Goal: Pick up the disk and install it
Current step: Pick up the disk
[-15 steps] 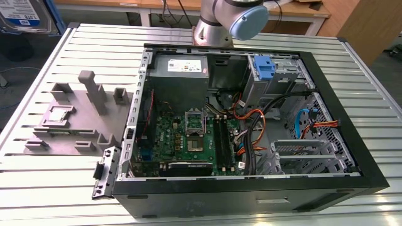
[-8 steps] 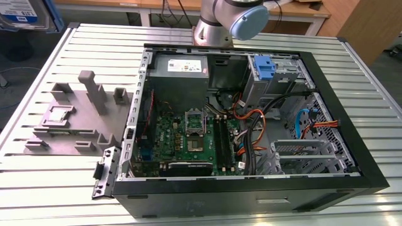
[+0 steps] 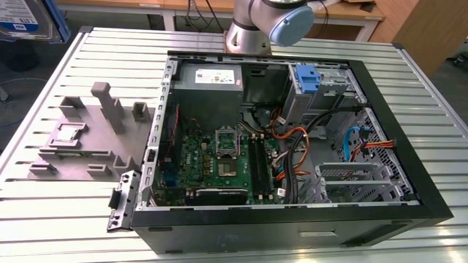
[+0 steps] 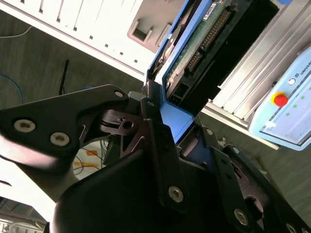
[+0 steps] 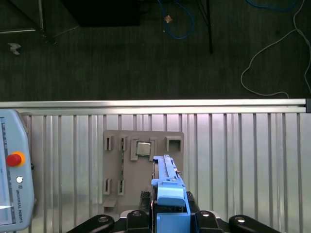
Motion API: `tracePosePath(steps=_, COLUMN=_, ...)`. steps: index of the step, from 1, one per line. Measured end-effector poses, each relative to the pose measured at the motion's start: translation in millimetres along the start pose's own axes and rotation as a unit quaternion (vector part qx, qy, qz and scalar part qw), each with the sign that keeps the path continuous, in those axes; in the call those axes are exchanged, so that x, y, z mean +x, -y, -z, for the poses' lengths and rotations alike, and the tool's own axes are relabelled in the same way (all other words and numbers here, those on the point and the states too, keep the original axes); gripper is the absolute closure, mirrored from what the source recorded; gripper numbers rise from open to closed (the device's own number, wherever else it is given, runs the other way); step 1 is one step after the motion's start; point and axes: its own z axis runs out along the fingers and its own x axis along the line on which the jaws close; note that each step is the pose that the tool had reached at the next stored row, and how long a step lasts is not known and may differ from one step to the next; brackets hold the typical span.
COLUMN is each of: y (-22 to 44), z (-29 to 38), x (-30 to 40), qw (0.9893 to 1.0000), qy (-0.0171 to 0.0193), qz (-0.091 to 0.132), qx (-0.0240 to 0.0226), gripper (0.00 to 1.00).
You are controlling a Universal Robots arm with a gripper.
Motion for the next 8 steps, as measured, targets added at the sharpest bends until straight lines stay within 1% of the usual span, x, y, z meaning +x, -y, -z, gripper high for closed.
tracePosePath(steps=3, y=0.2, z=0.1, x=5.4, qw=1.0000, qy=0.0000, qz=0.000, qx=0.0000, gripper=0.64)
tracePosePath(steps=8, y=1.2, z=-0.2, x=10.8, qw=1.0000, qy=0.0000, qz=0.000, qx=0.0001, gripper=0.64)
